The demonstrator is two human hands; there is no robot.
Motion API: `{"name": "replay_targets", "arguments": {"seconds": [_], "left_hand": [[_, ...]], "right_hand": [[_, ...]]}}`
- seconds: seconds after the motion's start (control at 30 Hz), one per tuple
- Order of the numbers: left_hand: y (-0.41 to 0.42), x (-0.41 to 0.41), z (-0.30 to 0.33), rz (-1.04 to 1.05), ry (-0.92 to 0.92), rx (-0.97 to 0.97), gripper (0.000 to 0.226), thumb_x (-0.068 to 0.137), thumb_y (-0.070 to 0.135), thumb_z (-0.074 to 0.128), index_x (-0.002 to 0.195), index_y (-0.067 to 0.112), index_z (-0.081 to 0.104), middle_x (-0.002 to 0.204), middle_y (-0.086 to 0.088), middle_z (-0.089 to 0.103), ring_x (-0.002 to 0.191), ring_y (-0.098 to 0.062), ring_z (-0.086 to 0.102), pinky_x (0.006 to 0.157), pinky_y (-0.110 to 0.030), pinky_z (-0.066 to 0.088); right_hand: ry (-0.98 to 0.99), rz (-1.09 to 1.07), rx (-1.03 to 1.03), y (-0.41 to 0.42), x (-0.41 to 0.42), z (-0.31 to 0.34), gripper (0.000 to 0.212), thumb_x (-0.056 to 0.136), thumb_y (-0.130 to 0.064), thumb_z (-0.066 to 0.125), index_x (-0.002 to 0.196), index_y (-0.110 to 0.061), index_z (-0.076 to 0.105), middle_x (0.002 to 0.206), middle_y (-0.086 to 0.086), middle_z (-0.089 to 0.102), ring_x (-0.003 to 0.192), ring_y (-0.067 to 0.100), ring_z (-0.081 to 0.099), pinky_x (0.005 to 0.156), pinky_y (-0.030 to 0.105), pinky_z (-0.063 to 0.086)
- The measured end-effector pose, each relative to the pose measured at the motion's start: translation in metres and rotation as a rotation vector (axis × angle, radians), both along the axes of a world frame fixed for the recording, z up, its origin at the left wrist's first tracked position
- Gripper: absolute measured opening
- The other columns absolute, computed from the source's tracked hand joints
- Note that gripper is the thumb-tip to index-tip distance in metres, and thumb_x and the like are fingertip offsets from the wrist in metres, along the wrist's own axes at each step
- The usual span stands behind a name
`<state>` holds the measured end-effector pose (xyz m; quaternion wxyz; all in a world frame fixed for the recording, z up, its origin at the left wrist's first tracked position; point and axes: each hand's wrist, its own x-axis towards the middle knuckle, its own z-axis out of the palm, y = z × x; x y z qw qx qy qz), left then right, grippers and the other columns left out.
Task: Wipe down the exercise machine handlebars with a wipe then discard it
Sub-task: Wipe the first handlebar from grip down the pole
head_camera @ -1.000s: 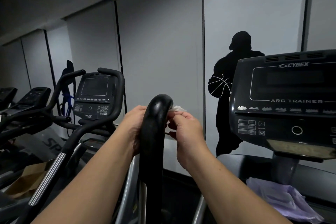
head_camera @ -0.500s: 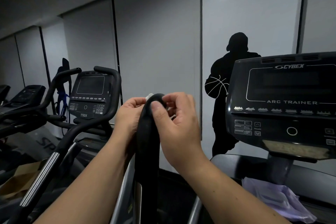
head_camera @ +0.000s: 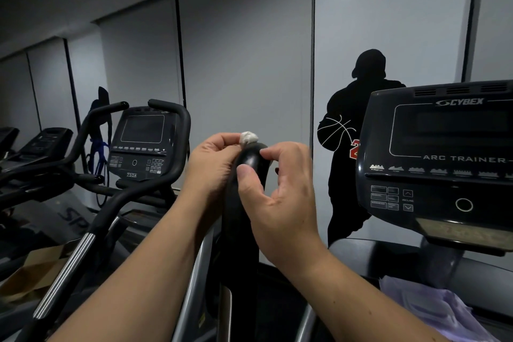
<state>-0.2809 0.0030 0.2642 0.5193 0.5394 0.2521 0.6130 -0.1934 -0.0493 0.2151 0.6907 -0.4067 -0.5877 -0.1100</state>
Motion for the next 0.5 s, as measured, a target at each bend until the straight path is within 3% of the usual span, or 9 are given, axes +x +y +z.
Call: {"name": "replay_targets", "arguments": {"seconds": [0.17, 0.3, 0.4, 0.5], "left_hand": [[0.006, -0.003, 0.009, -0.047, 0.044, 0.105, 0.017, 0.091, -0.006, 0.061, 0.086, 0.005, 0.072, 0.079, -0.006, 0.075, 0.068, -0.013, 0.07, 0.061, -0.022, 0.059], [0.014, -0.002, 0.007, -0.017, 0.131, 0.072, 0.017, 0.091, -0.003, 0.063, 0.085, 0.009, 0.074, 0.074, -0.008, 0.074, 0.069, -0.02, 0.068, 0.067, -0.031, 0.06], [0.017, -0.002, 0.012, -0.031, 0.134, 0.112, 0.022, 0.09, -0.007, 0.061, 0.08, 0.009, 0.073, 0.075, -0.008, 0.074, 0.069, -0.018, 0.068, 0.066, -0.026, 0.059], [0.019, 0.0, 0.012, -0.082, 0.133, 0.115, 0.01, 0.09, -0.004, 0.064, 0.092, -0.001, 0.073, 0.087, -0.019, 0.073, 0.078, -0.026, 0.068, 0.085, -0.043, 0.059]], "right_hand": [[0.009, 0.009, 0.041, 0.003, 0.001, -0.002, 0.03, 0.086, -0.045, 0.056, 0.102, -0.019, 0.054, 0.103, -0.005, 0.047, 0.1, 0.02, 0.051, 0.084, 0.037, 0.048], [0.013, 0.022, 0.043, 0.004, 0.0, -0.004, 0.029, 0.086, -0.044, 0.056, 0.102, -0.02, 0.053, 0.102, -0.006, 0.046, 0.102, 0.022, 0.052, 0.086, 0.036, 0.047], [0.013, 0.017, 0.053, 0.005, 0.001, -0.004, 0.029, 0.086, -0.043, 0.056, 0.103, -0.019, 0.054, 0.102, -0.005, 0.047, 0.103, 0.023, 0.052, 0.087, 0.034, 0.046], [0.021, 0.02, 0.074, 0.007, 0.001, -0.004, 0.03, 0.086, -0.041, 0.056, 0.103, -0.017, 0.055, 0.103, -0.004, 0.048, 0.102, 0.022, 0.052, 0.089, 0.031, 0.045]]}}
